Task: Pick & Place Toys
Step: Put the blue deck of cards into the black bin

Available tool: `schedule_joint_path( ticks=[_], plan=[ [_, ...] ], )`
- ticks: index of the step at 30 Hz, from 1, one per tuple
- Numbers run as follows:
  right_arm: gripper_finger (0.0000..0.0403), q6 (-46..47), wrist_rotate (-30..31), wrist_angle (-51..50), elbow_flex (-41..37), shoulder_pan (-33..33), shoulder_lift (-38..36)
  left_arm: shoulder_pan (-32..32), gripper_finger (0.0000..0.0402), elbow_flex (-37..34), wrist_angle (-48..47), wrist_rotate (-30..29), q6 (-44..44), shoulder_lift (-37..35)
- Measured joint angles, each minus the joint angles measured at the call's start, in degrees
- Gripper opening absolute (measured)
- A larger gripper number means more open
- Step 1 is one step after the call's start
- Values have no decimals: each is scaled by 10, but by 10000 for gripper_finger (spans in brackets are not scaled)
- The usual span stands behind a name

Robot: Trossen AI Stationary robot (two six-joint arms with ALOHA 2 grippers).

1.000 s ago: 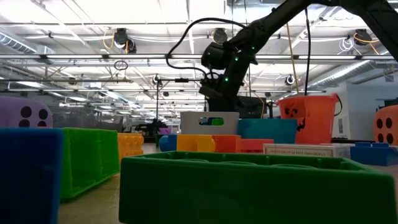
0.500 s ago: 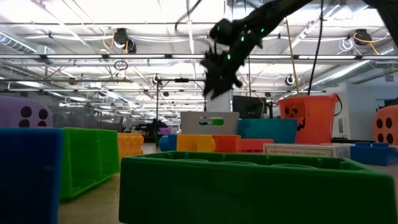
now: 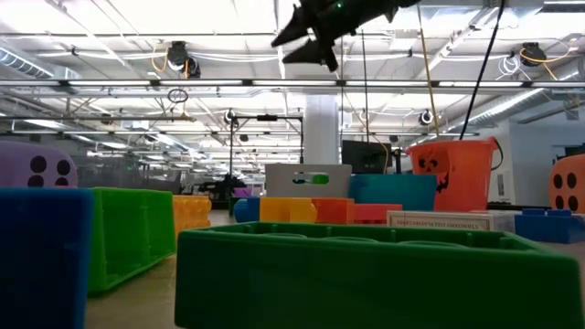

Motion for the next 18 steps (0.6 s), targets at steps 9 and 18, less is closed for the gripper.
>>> schedule_joint_path(
  ticks=[9,18],
  plan=[
    [205,-17,-3,6,0,82,1,-33,159,0,-110,-3,-69,0],
    [205,-38,-43,-52,0,141,0,-105,159,0,-107,-79,-222,0]
  ],
)
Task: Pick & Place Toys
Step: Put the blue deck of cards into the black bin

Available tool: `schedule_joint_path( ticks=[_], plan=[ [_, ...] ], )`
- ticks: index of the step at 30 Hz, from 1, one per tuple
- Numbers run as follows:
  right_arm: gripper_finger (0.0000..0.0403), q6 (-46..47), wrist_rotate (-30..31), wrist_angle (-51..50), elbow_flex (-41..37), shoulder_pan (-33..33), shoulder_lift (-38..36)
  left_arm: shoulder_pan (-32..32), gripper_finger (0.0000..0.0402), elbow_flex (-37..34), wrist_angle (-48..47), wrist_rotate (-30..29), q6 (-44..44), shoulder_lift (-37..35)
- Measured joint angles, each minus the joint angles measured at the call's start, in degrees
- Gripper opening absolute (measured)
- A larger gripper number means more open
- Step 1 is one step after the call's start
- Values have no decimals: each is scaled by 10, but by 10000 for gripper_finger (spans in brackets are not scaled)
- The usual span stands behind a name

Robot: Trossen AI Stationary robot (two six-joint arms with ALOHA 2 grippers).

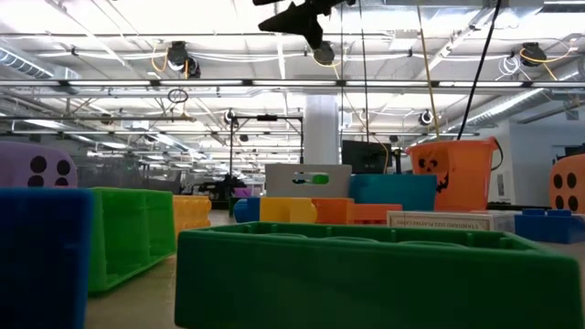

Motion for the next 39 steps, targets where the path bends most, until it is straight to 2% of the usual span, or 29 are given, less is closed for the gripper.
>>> schedule_joint_path(
  ticks=[7,13,18,24,29,34,37,39],
  plan=[
    [201,-25,-11,-143,0,61,0,-86,159,0,3,-70,-117,21],
    [201,-56,-6,-214,0,113,0,-167,159,0,12,-121,-187,61],
    [201,-49,52,-261,0,148,0,-219,159,0,28,-135,-227,113],
    [201,11,124,-376,0,183,-22,-269,159,0,89,-132,-239,182],
    [201,98,174,-457,0,209,-54,-290,159,0,157,-128,-227,220],
    [201,217,188,-533,0,222,-75,-295,159,0,185,-128,-212,230],
    [201,240,198,-583,0,229,-76,-292,159,0,186,-128,-210,230],
    [201,251,227,-609,0,237,-76,-290,159,0,186,-128,-201,230]
  ],
)
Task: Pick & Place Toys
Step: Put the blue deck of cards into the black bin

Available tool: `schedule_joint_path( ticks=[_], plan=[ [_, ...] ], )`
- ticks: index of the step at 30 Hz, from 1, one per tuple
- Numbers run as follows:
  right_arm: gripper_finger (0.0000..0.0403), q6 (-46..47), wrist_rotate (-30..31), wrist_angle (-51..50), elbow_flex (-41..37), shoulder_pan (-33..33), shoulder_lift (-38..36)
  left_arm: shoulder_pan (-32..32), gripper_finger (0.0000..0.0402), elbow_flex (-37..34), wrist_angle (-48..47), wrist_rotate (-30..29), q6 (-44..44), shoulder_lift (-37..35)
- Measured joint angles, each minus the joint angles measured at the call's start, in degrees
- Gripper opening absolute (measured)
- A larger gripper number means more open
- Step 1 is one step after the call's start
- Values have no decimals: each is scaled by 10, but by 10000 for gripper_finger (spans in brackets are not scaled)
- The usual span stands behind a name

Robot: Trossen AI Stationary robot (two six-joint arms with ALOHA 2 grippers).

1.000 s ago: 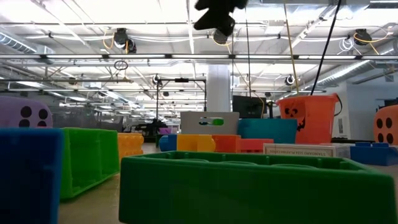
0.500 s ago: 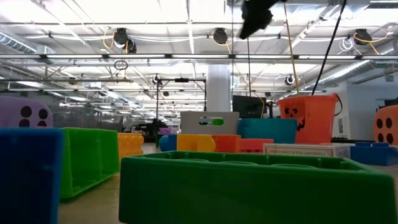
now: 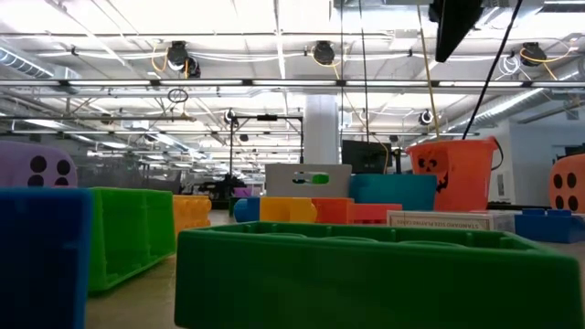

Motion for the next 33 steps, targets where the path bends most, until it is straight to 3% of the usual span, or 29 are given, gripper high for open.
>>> schedule_joint_path(
  ticks=[3,11,20,27,33],
  plan=[
    [201,25,37,-20,-9,10,-1,1,159,0,0,0,8,0],
    [201,75,12,-7,-120,20,-44,1,159,0,0,0,13,0],
    [201,131,-84,203,-300,19,-172,1,159,0,0,-10,25,0],
    [201,144,-171,331,-406,6,-226,5,159,0,0,-16,25,0],
    [174,153,-147,336,-429,2,-235,9,159,0,0,-15,24,0]
  ],
)
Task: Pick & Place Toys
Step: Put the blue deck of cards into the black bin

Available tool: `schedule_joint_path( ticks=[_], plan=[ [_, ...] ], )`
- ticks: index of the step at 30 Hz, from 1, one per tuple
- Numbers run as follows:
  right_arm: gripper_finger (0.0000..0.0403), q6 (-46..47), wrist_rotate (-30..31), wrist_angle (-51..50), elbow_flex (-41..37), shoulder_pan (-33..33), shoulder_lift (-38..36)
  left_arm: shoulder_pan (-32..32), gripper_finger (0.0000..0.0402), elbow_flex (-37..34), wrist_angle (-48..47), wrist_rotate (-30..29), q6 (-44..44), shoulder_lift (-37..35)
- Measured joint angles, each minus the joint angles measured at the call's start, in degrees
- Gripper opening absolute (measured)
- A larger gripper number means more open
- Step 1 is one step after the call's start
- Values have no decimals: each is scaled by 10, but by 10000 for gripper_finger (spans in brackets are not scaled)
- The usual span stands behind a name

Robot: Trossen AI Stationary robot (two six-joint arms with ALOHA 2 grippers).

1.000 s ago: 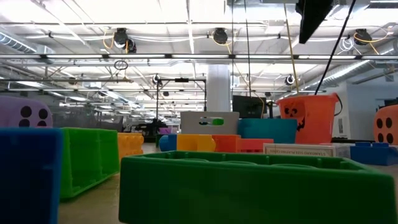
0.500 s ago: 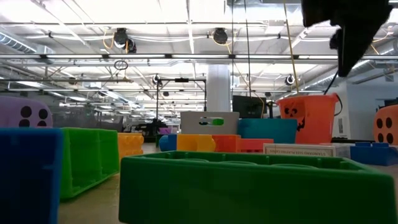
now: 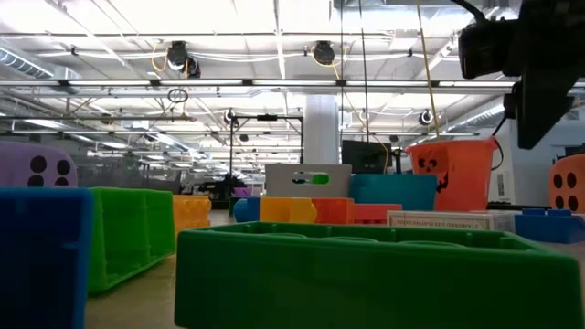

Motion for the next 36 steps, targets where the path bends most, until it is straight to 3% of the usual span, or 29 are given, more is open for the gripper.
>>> schedule_joint_path(
  ticks=[4,9,14,19,21,27,32,36],
  plan=[
    [113,-8,35,14,0,0,0,0,159,0,0,0,0,0],
    [48,-27,-1,60,7,0,0,1,159,0,0,0,3,0],
    [7,-51,35,-50,79,2,1,1,159,0,0,1,15,0],
    [3,-68,135,-215,203,12,11,7,159,0,0,2,25,0],
    [1,-68,149,-271,245,16,26,10,159,0,0,2,25,0],
    [4,-98,87,-269,268,25,51,20,159,0,-1,18,40,0],
    [7,-106,89,-270,248,12,51,22,159,0,-1,18,41,0],
    [34,-99,73,-272,231,-10,45,22,159,0,-5,17,41,0]
  ],
)
